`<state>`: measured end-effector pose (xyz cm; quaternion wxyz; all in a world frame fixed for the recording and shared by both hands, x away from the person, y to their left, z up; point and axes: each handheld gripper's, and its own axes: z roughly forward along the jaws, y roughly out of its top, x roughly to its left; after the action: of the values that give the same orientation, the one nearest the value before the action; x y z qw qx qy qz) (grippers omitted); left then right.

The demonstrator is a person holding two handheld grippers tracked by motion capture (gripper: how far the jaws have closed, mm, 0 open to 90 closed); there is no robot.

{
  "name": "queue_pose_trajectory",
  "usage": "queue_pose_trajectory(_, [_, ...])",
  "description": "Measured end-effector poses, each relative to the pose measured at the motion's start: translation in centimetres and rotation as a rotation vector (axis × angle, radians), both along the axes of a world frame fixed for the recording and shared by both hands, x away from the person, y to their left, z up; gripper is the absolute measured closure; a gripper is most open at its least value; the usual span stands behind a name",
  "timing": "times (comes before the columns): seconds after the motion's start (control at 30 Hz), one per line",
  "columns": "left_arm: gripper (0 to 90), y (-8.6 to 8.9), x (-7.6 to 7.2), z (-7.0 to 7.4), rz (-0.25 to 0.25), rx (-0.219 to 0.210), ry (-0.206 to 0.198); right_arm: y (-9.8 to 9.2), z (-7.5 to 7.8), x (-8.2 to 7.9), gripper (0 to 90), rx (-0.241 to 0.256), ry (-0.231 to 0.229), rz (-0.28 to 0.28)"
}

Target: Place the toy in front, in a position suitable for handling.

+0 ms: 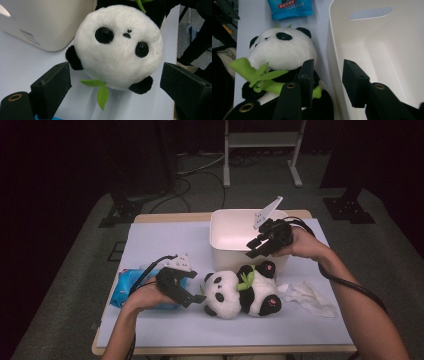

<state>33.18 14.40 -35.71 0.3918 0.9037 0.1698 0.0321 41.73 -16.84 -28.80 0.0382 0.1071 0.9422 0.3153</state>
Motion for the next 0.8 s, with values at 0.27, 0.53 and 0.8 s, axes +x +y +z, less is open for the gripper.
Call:
queue_pose_trajectory(0.27, [8.8, -0.4, 0.0, 0.1, -0.008, 0.003, -0.002, -0.5, 0.3, -0.9, 55.1, -0.01, -0.034, -0.028])
queue_pose_trajectory(0.53, [8.8, -0.5, 0.1, 0.2, -0.011, -0.001, 0.0, 0.0, -1.0, 0.4, 59.7, -0.027, -0.035, -0.063])
queue_pose_trajectory(0.8, [8.8, -0.4, 0.1, 0.1, -0.009, 0.001, 0.002, 0.8, -2.2, 1.0, 81.6, -0.067, -0.019, -0.065])
